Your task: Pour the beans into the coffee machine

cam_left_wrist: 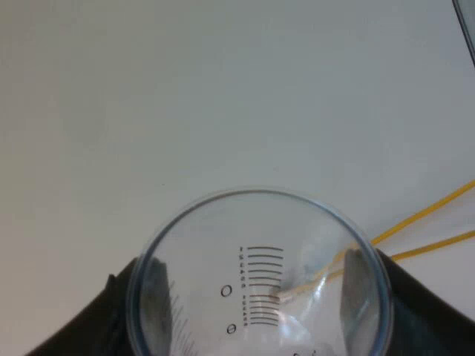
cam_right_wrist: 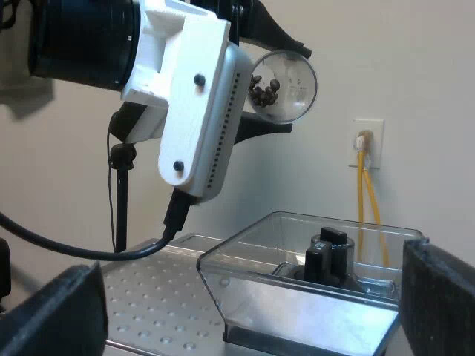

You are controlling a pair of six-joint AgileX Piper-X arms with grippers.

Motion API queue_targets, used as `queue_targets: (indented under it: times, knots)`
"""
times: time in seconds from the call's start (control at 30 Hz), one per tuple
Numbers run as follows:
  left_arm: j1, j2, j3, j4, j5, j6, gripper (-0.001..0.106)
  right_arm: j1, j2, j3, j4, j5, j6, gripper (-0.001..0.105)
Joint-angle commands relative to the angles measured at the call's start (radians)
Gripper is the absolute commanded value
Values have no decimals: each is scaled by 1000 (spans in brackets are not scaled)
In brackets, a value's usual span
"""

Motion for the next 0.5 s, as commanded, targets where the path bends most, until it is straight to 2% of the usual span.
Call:
queue_targets:
  times: [0.03,0.1,0.27,0.5]
  knots:
    - [-7,-3,-10,-17,3,29,5,1,-8,-11,-12,-3,-2,81]
    - [-7,-3,-10,-17,3,35,5,1,-8,-11,-12,-3,-2,81]
    - [-7,-3,-10,-17,7,146,5,1,-8,-11,-12,-3,-2,81]
    - [-7,-3,-10,-17,10,213,5,1,-8,-11,-12,-3,-2,81]
